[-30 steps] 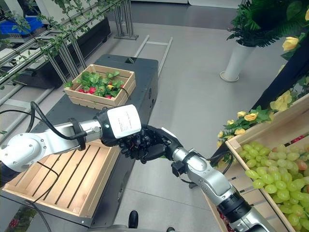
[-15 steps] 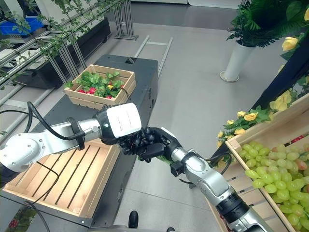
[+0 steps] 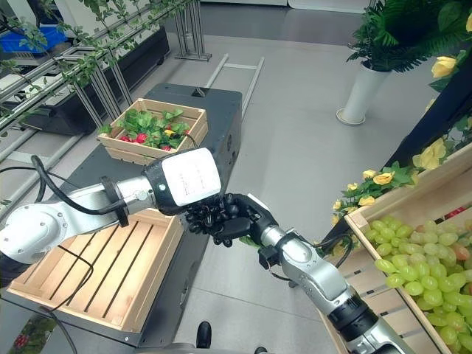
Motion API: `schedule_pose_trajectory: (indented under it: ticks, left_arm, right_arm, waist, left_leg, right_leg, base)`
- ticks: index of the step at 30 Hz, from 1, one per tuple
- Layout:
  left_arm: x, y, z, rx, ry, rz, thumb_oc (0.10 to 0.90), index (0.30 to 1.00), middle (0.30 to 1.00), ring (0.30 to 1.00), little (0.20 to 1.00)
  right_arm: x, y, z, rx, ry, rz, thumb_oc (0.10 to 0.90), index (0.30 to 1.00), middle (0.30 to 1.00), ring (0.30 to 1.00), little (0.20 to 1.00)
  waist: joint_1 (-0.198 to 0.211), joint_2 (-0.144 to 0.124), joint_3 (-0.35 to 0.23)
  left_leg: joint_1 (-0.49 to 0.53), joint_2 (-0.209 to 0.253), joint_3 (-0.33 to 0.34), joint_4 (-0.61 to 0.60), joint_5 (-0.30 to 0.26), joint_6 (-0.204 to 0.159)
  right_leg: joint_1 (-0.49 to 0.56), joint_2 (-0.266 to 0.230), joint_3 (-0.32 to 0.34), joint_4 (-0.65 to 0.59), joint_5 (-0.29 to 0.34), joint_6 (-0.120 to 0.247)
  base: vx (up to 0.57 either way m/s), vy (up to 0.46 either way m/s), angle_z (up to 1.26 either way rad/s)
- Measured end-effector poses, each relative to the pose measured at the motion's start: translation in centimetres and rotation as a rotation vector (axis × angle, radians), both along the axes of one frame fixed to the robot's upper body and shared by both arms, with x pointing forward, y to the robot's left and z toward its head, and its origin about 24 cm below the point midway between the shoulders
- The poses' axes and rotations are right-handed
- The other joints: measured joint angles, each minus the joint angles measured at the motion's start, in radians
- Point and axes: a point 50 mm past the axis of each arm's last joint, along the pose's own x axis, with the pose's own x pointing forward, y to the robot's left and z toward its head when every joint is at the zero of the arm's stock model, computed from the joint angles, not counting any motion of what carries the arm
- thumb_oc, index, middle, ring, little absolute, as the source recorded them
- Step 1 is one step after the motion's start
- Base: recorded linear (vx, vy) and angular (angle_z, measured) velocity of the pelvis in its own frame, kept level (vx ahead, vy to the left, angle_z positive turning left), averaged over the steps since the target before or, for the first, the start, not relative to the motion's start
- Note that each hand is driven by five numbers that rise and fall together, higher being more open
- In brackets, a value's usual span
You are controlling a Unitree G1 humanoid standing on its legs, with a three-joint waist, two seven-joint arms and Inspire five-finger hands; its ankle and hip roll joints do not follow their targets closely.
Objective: Pick up the fruits from the basket on one side to the basket on the other side
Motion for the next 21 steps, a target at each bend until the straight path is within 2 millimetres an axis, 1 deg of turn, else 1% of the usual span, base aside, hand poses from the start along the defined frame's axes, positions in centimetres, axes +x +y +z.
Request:
schedule_pose_trajectory:
  ticks: [5,8,11,12,15,17,21]
  left_arm:
    - [0.3,1.0,2.0,-0.099,-0.088,0.059,0.800,0.900,0.900,0.900,0.900]
    - [0.4,2.3,3.1,-0.194,-0.129,0.109,0.800,0.900,0.900,0.900,0.900]
    - [0.4,4.2,3.8,-0.269,-0.157,0.191,0.800,0.900,0.900,0.900,0.900]
    - [0.4,4.4,3.9,-0.275,-0.159,0.202,0.800,0.900,0.900,0.900,0.900]
    - [0.1,6.3,4.4,-0.355,-0.150,0.259,0.800,0.900,0.900,0.900,0.900]
    - [0.1,7.0,4.5,-0.396,-0.143,0.280,0.800,0.900,0.900,0.900,0.900]
    - [0.0,9.3,4.5,-0.541,-0.130,0.323,0.800,0.900,0.900,0.900,0.900]
  right_arm:
    - [-1.0,-0.8,-1.6,-0.013,0.060,-0.056,0.400,0.300,0.300,0.300,0.300]
    - [-1.5,-1.5,-2.5,-0.020,0.095,-0.082,0.400,0.300,0.300,0.300,0.300]
    - [-2.0,-2.5,-3.0,-0.018,0.118,-0.126,0.400,0.300,0.300,0.300,0.300]
    - [-2.1,-2.6,-3.0,-0.021,0.119,-0.131,0.400,0.300,0.300,0.300,0.300]
    - [-2.0,-3.6,-2.9,-0.009,0.105,-0.176,0.400,0.300,0.300,0.300,0.300]
    - [-1.8,-4.0,-2.8,-0.005,0.094,-0.199,0.400,0.300,0.300,0.300,0.300]
    - [-1.7,-4.3,-2.4,0.014,0.066,-0.216,0.400,0.300,0.300,0.300,0.300]
  waist:
    - [0.000,0.001,-0.001]
    - [0.000,0.008,-0.005]
    - [0.002,0.019,-0.012]
    - [0.005,0.019,-0.012]
    - [0.006,0.021,-0.013]
    - [0.008,0.022,-0.013]
    - [0.008,0.023,-0.014]
  left_leg:
    - [0.000,0.001,0.000,0.000,-0.001,0.001]
    - [-0.002,0.000,0.001,0.000,-0.003,0.003]
    - [-0.003,0.000,0.001,0.000,-0.003,0.004]
    - [-0.004,0.000,0.001,-0.001,-0.003,0.004]
    - [-0.004,0.001,0.001,-0.001,-0.004,0.004]
    - [-0.004,0.001,0.001,-0.001,-0.004,0.004]
    - [-0.004,0.001,0.003,-0.001,-0.006,0.001]
  right_leg:
    - [0.000,0.001,0.001,0.000,0.000,0.000]
    - [-0.003,0.000,0.003,0.000,0.000,0.000]
    - [-0.004,0.000,0.004,-0.002,0.000,0.000]
    - [-0.004,0.000,0.003,-0.002,0.000,0.000]
    - [-0.005,0.001,0.004,-0.002,-0.001,-0.001]
    - [-0.005,0.000,0.004,-0.002,-0.001,-0.001]
    - [-0.007,0.001,0.006,-0.002,-0.001,-0.001]
  base:
    - [0.00,0.000,0.00]
    - [0.00,0.000,0.00]
    - [0.00,0.000,0.00]
    - [0.00,0.000,0.00]
    - [0.00,0.000,0.00]
    - [0.00,0.000,0.00]
    - [0.00,0.000,0.00]
